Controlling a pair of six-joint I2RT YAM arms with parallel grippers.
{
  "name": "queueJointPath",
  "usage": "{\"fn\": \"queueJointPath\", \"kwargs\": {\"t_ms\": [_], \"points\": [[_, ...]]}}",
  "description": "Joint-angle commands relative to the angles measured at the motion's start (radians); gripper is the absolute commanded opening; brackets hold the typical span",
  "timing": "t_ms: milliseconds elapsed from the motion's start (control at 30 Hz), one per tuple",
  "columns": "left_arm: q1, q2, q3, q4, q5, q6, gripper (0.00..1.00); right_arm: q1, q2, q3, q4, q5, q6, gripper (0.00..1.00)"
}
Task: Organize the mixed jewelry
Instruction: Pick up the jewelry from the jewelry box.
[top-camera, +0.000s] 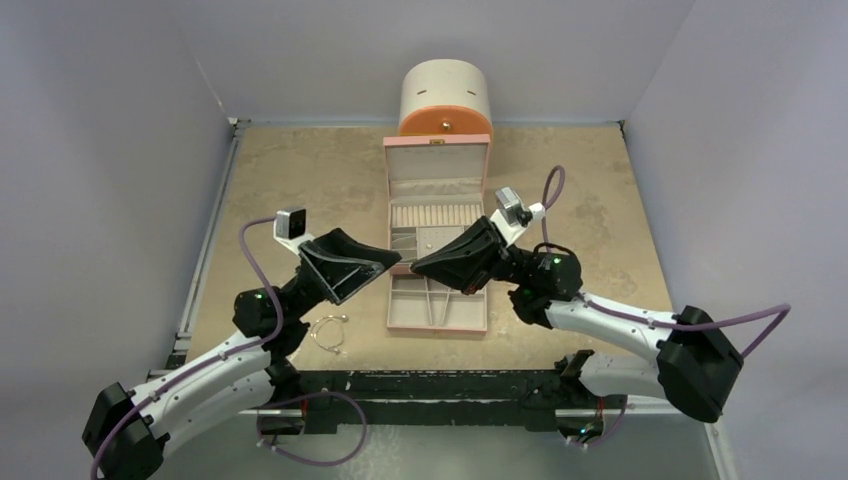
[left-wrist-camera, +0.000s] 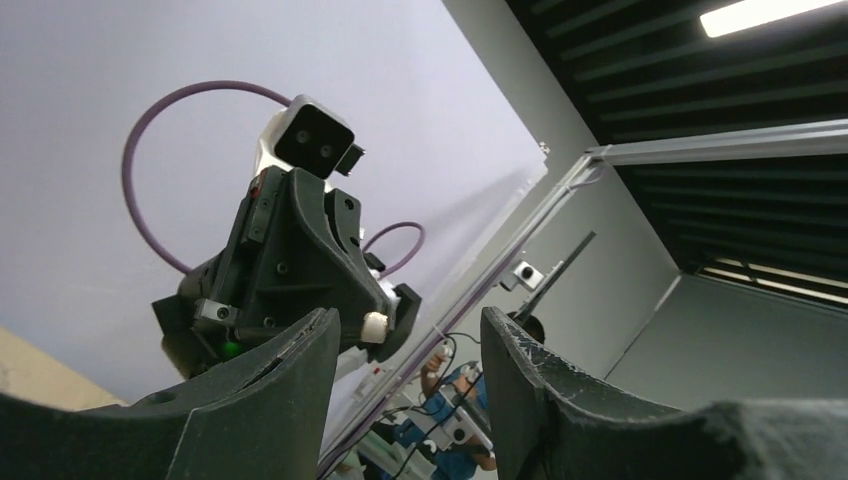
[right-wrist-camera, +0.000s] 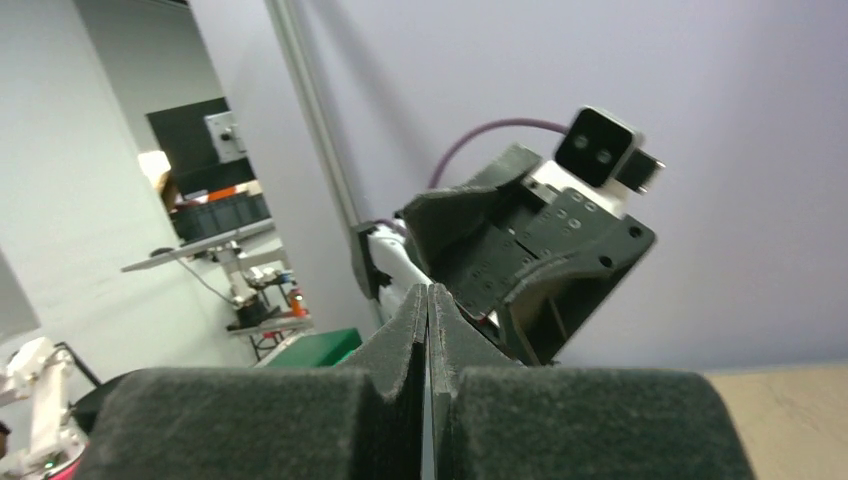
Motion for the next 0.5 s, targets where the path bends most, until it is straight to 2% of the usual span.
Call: {"fn": "queueJointPath", "kwargs": {"t_ms": [0,467], "points": [[-0.003,-0.005,0.011,0.145,0.042,-0.044,0.53,0.063,0.016,0.100,0.144,0.024,-0.018,0.00],[-0.007,0.025,0.017,0.229,0.078,-0.084,0.49,0.111,0.145,0.185,0.230,0.049,0.026,0.00]]}}
